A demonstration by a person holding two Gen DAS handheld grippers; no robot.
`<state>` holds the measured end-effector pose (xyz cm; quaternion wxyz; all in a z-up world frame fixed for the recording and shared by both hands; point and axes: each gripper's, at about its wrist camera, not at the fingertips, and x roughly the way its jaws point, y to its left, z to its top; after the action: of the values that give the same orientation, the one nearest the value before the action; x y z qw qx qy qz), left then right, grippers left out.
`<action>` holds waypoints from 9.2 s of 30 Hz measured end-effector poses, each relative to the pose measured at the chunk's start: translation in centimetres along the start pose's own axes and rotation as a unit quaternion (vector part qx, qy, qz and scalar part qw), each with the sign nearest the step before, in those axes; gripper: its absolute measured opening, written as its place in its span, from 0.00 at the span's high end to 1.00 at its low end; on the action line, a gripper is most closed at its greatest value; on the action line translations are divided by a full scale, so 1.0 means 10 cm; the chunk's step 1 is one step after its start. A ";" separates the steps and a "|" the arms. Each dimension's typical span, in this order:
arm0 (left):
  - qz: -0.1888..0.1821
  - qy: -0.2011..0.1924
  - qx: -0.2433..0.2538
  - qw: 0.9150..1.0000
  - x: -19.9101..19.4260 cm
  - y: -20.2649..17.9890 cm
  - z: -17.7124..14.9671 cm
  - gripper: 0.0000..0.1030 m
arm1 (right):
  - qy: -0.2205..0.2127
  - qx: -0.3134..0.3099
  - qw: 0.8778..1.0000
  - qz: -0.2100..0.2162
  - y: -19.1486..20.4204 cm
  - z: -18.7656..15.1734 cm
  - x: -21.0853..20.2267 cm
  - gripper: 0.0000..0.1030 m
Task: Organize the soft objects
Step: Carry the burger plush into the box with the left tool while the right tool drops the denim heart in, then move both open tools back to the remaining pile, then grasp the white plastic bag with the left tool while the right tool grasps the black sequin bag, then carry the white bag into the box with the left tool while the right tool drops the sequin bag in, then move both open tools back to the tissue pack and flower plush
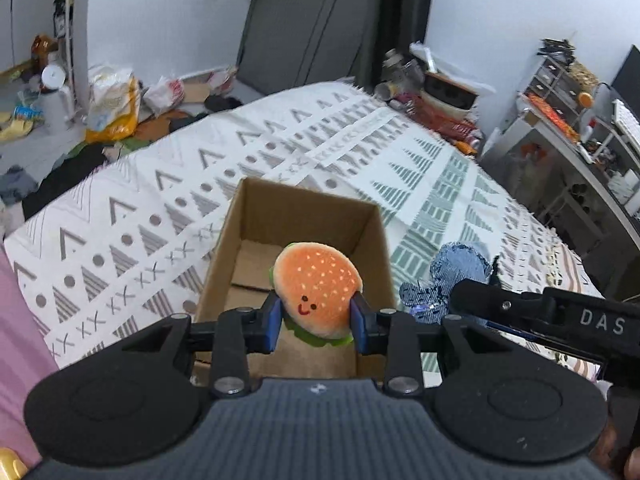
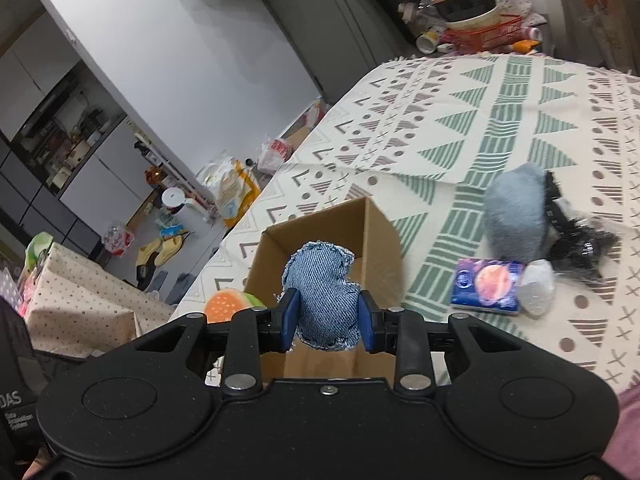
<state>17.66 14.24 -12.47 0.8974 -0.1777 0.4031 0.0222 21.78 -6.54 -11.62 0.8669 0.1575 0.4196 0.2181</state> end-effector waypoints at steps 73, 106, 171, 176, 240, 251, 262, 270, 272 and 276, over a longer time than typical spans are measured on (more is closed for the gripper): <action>0.039 -0.038 0.090 0.994 0.20 -1.48 -0.11 0.25 | -0.055 0.050 0.996 -0.043 -1.83 0.32 -0.60 0.04; -0.001 0.074 0.133 0.988 1.42 -2.04 -0.53 0.42 | 0.036 0.172 0.984 -0.011 -2.71 0.29 0.24 0.32; -0.044 -0.041 0.052 0.997 0.09 -1.46 -0.17 0.68 | -0.065 0.059 0.995 -0.054 -1.45 0.24 -0.75 0.72; -0.044 -0.050 0.045 0.997 0.04 -1.36 -0.11 0.68 | -0.069 0.053 0.995 -0.045 -1.22 0.27 -0.77 0.72; 0.068 0.021 -0.091 0.993 0.50 0.13 0.38 0.30 | 0.002 -0.009 1.000 -0.029 -0.22 0.29 0.23 0.32; 0.063 0.012 -0.039 0.997 0.39 -0.29 0.32 0.28 | -0.031 0.003 0.996 -0.084 -0.81 0.33 -0.29 0.22; 0.071 -0.012 0.023 0.997 0.32 -0.75 0.24 0.28 | -0.054 0.019 0.993 -0.103 -1.28 0.43 -0.68 0.13; 0.052 -0.019 0.063 0.996 0.35 -1.04 0.09 0.28 | -0.053 0.028 0.992 -0.110 -1.58 0.31 -0.66 0.12; 0.050 -0.019 0.077 0.996 0.38 -1.12 0.04 0.28 | -0.049 0.035 0.992 -0.110 -1.66 0.25 -0.62 0.13; 0.040 -0.020 0.101 0.994 0.42 -1.24 -0.05 0.28 | -0.042 0.054 0.993 -0.096 -1.76 0.23 -0.57 0.13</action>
<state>22.44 2.02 -12.10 0.9169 -0.0695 0.3925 0.0203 24.74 -24.74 -14.52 0.8909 0.1724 0.4071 0.1041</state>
